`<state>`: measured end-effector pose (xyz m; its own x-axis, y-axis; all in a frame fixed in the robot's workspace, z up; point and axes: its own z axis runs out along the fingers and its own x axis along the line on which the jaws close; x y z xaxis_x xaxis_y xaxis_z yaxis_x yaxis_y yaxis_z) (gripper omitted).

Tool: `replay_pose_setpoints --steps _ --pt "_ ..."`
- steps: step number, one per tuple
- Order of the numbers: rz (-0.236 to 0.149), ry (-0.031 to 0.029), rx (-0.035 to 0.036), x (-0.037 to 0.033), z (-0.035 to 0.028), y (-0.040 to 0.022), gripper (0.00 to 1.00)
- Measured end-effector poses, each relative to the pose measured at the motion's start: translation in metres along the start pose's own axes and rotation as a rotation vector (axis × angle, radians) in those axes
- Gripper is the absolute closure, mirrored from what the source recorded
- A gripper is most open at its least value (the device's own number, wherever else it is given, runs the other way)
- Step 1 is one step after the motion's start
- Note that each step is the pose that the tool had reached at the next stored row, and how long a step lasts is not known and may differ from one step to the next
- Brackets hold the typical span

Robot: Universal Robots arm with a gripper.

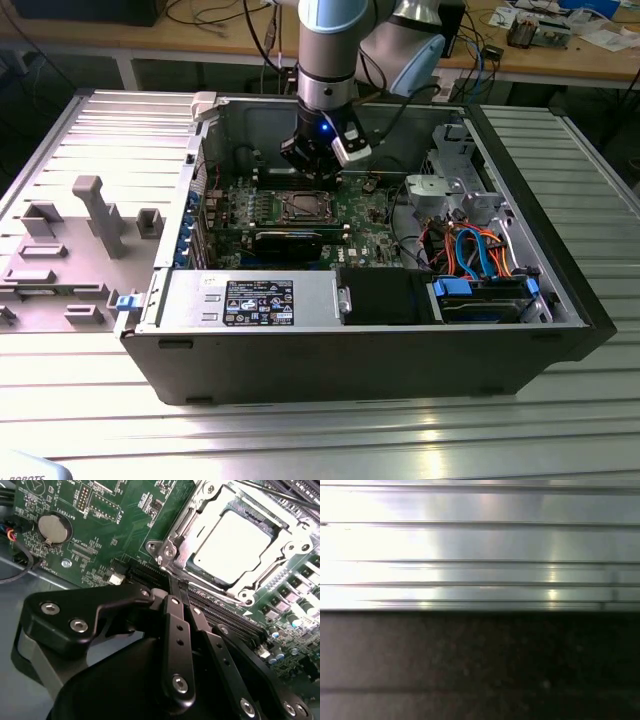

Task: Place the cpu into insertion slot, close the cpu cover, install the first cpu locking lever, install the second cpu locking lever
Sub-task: 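Install the first cpu locking lever, then install the second cpu locking lever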

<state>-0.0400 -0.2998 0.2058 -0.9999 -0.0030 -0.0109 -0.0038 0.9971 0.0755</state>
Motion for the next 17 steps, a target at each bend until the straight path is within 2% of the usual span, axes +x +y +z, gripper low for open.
replay_pose_setpoints --steps 5,7,8,9,17 --pt "0.0 0.0001 0.0004 -0.0001 -0.0023 -0.0004 0.89" --pt "0.0 0.0 0.0006 0.0 -0.0024 -0.0029 0.89" --pt "0.0 0.0001 0.0007 0.0 -0.0026 -0.007 0.89" --pt "0.0 0.0 0.0005 0.0 -0.0027 -0.0082 0.89" --pt "0.0 0.0 0.0006 0.0 -0.0027 -0.0091 0.89"
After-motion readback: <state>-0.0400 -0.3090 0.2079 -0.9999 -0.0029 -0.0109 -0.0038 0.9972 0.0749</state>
